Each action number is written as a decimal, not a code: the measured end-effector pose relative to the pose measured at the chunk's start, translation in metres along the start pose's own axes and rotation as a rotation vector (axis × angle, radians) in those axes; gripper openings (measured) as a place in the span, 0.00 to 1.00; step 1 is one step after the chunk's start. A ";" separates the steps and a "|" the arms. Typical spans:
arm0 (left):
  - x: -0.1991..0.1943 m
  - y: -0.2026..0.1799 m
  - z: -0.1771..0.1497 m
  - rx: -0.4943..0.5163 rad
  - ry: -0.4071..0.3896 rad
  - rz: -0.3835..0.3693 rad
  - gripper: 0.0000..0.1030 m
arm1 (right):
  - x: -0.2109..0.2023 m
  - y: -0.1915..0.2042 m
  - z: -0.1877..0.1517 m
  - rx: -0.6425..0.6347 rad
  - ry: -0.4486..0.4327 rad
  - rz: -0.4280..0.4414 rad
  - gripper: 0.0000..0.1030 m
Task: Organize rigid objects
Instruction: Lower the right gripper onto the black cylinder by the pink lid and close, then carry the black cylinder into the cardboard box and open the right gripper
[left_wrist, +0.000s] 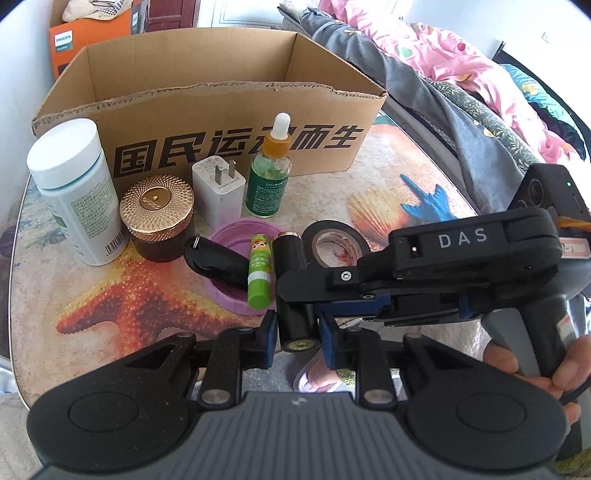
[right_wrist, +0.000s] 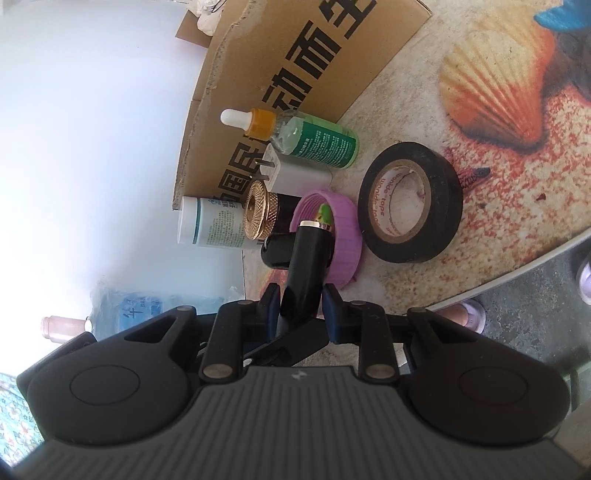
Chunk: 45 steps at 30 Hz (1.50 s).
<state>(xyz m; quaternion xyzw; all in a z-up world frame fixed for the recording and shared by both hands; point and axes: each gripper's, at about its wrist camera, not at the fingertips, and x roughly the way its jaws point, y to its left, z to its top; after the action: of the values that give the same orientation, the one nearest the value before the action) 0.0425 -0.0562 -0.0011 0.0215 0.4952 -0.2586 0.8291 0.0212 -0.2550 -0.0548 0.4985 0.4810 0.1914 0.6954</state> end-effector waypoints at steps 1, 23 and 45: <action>-0.004 -0.003 0.000 0.007 -0.009 0.004 0.24 | -0.002 0.004 -0.001 -0.013 -0.004 0.000 0.23; -0.050 0.070 0.144 -0.026 -0.176 0.185 0.24 | 0.066 0.178 0.136 -0.370 0.061 -0.012 0.22; 0.008 0.131 0.173 -0.083 -0.035 0.279 0.28 | 0.214 0.139 0.207 -0.199 0.318 -0.276 0.22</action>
<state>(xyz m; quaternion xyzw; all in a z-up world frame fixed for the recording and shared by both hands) 0.2448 0.0034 0.0513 0.0513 0.4832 -0.1204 0.8657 0.3283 -0.1408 -0.0268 0.3207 0.6266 0.2171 0.6763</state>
